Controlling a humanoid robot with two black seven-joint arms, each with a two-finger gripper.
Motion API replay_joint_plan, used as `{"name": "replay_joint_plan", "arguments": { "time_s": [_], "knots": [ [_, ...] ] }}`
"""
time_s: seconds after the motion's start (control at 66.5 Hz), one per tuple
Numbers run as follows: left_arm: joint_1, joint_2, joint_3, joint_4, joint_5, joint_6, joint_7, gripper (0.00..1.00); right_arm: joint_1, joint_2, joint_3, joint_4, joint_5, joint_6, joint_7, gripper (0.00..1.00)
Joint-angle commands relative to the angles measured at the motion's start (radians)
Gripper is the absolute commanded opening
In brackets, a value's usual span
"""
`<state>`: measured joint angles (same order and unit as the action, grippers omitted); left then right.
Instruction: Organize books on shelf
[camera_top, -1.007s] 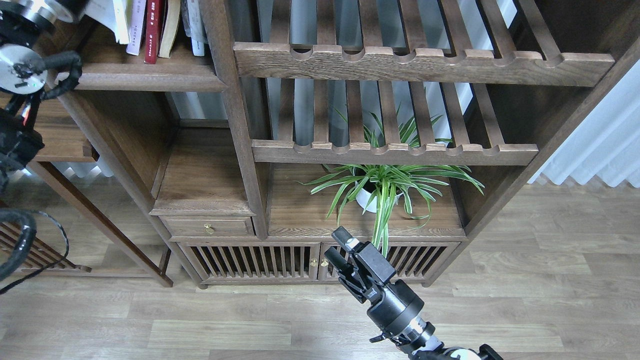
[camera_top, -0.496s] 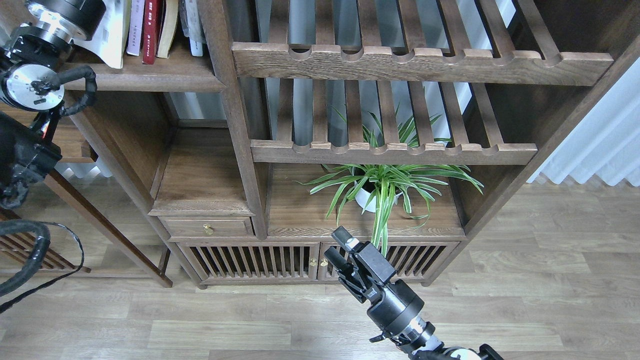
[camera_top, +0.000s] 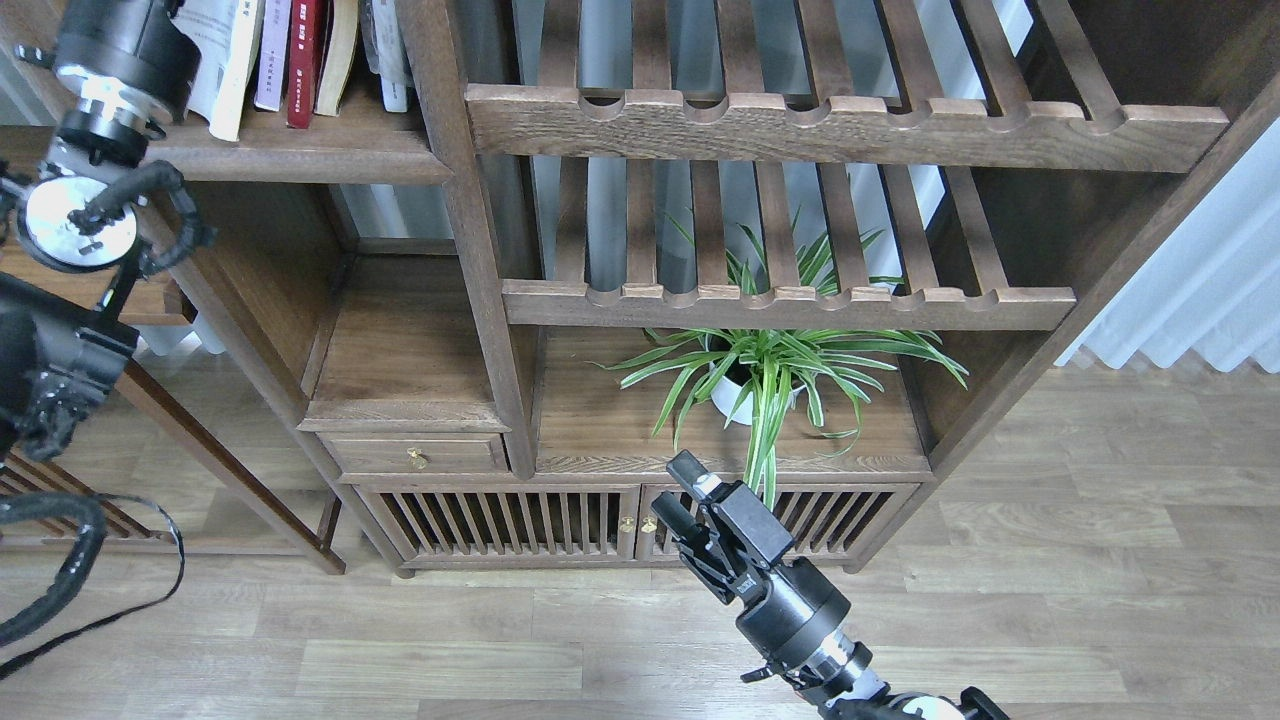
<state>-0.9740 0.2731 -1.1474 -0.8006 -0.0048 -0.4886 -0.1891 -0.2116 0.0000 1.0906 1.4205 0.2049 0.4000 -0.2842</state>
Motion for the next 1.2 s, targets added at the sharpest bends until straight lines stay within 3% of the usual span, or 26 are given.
{"name": "replay_joint_plan", "arguments": {
  "time_s": [0.0, 0.105, 0.12, 0.255, 0.451, 0.796, 1.187],
  "knots": [
    [0.031, 0.023, 0.0, -0.081, -0.014, 0.0, 0.025, 0.76, 0.0, 0.0, 0.002, 0.031, 0.001, -0.032, 0.004, 1.0],
    [0.073, 0.081, -0.003, -0.152, -0.023, 0.0, 0.091, 0.76, 0.0, 0.0, 0.008, 0.055, -0.001, -0.036, 0.004, 1.0],
    [0.111, 0.124, -0.012, -0.196, -0.038, 0.0, 0.124, 0.77, -0.002, 0.0, 0.021, 0.061, 0.001, -0.041, 0.002, 1.0],
    [0.234, 0.181, -0.022, -0.276, -0.081, 0.0, 0.174, 0.77, -0.012, 0.0, 0.034, 0.064, -0.001, -0.053, 0.0, 1.0],
    [0.296, 0.187, -0.018, -0.304, -0.095, 0.0, 0.261, 0.77, -0.022, 0.0, 0.046, 0.069, -0.001, -0.055, -0.001, 1.0],
    [0.313, 0.25, -0.005, -0.347, -0.165, 0.0, 0.266, 0.76, -0.022, 0.0, 0.046, 0.081, -0.001, -0.052, -0.001, 1.0],
    [0.475, 0.364, 0.07, -0.489, -0.294, 0.0, 0.264, 0.78, -0.017, 0.0, 0.041, 0.087, -0.004, -0.055, -0.001, 1.0]
  ]
}}
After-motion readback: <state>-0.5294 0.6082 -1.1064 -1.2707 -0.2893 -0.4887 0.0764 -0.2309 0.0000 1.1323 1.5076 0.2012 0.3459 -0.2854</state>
